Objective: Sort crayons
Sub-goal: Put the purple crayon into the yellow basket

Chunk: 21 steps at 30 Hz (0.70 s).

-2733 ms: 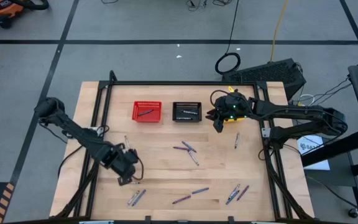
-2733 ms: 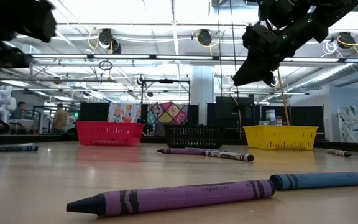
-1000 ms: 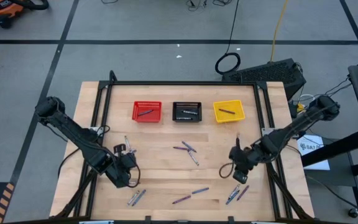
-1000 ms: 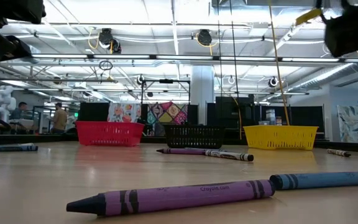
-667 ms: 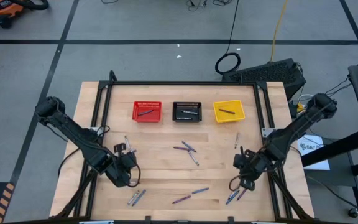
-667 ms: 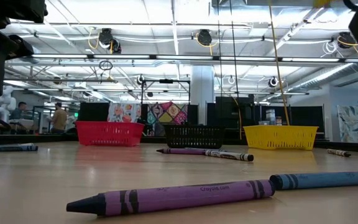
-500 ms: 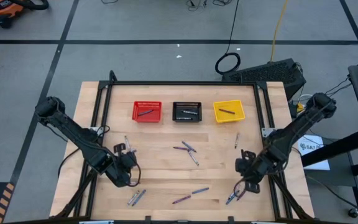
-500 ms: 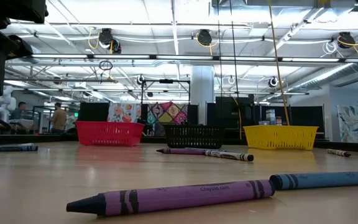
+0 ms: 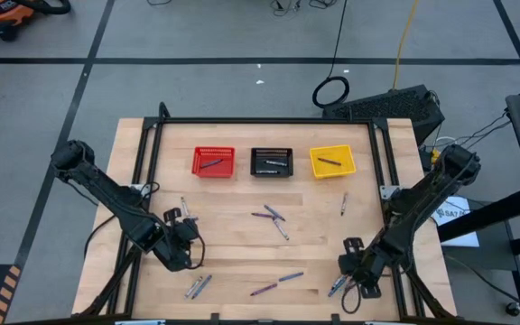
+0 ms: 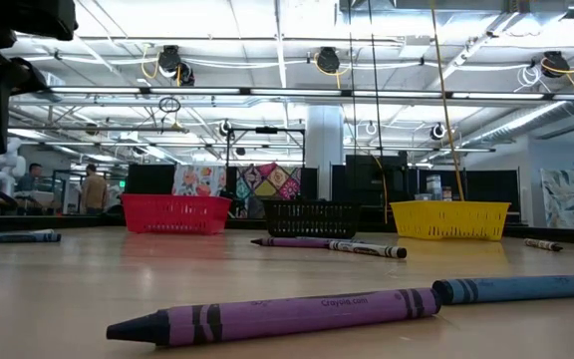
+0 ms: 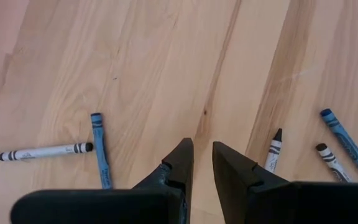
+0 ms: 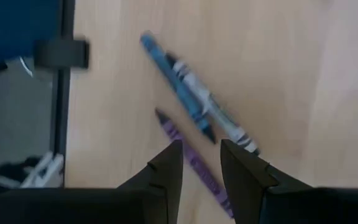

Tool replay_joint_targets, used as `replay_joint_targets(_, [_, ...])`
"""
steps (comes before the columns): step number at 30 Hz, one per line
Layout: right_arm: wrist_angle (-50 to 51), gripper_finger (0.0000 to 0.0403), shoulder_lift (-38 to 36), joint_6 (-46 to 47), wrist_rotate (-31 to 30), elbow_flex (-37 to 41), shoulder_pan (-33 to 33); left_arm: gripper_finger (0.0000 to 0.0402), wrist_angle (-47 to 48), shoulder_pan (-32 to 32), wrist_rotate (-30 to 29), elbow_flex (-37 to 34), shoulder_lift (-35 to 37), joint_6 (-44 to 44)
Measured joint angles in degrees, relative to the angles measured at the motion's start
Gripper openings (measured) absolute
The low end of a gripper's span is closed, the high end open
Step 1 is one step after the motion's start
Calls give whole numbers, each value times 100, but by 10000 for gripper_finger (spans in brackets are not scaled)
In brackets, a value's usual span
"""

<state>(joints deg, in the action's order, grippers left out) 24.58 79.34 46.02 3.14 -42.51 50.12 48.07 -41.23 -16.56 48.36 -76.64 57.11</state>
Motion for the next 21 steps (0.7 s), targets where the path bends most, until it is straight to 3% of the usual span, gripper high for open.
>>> replay_joint_targets(9, [409,96,52,-87,-49,-324,365,61,-4,0,-13,0,0,679])
replay_joint_targets(21, [419,96,741,-265,-503,-324,700,61,-6,0,-261,0,0,709])
